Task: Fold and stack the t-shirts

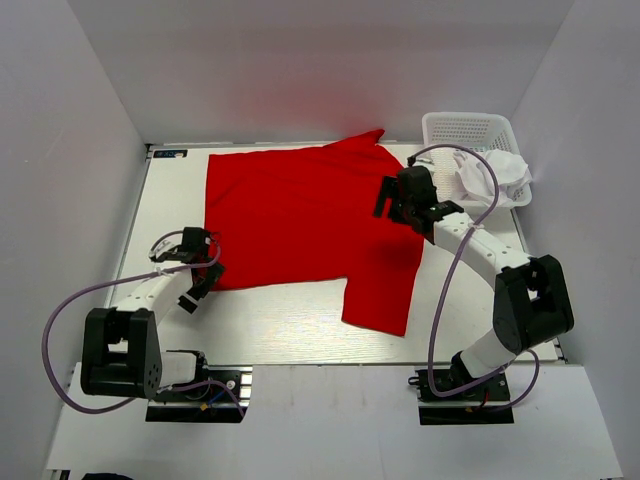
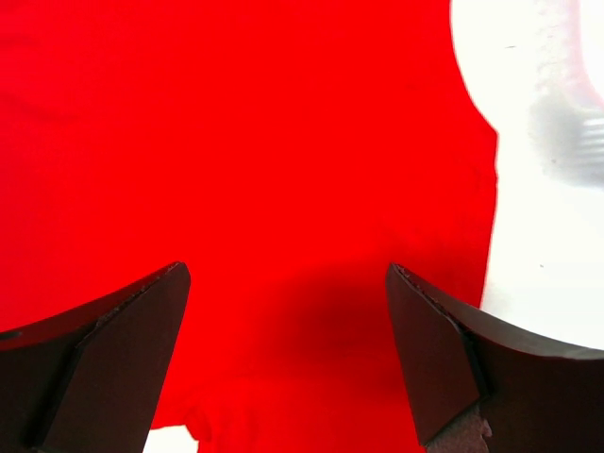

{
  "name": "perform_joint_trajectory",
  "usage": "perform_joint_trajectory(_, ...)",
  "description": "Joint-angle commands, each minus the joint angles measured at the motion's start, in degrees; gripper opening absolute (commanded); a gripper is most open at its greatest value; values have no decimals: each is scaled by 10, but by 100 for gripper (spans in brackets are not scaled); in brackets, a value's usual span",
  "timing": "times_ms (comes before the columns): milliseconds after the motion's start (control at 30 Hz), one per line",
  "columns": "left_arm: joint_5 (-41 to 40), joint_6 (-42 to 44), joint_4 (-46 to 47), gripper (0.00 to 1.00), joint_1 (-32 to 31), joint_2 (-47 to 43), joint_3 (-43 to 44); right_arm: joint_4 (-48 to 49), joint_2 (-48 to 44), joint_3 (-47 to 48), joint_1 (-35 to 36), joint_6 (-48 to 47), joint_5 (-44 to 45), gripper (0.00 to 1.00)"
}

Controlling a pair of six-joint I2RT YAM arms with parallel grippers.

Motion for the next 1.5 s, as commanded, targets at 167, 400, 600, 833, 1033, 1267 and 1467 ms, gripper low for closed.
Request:
perform_joint_trajectory(167,-39,-22,23,77,0,18,2,9,-16,-7,1,24,-6,90)
perform_joint_trajectory(400,41,28,95,35,0,66,-16,-72,-36,-41,1,21,30,90)
perform_joint_trajectory(600,48,28,55,0,0,90,-4,-186,-114,-118,6,71,13,87)
perform_joint_trajectory(833,48,39,32,0,0,37,2,-316,-148,-158,73,94,-99,83)
perform_joint_trajectory(1033,38,39,12,0,0,2,8,-315,-128,-229,138,140,-129,81)
perform_joint_trajectory(1267,8,14,-19,0,0,-23,8,-253,-63,-249,165,149,-138,54)
perform_joint_trajectory(1467,1,8,-25,0,0,-23,32,-285,-81,-207,162,152,-102,0)
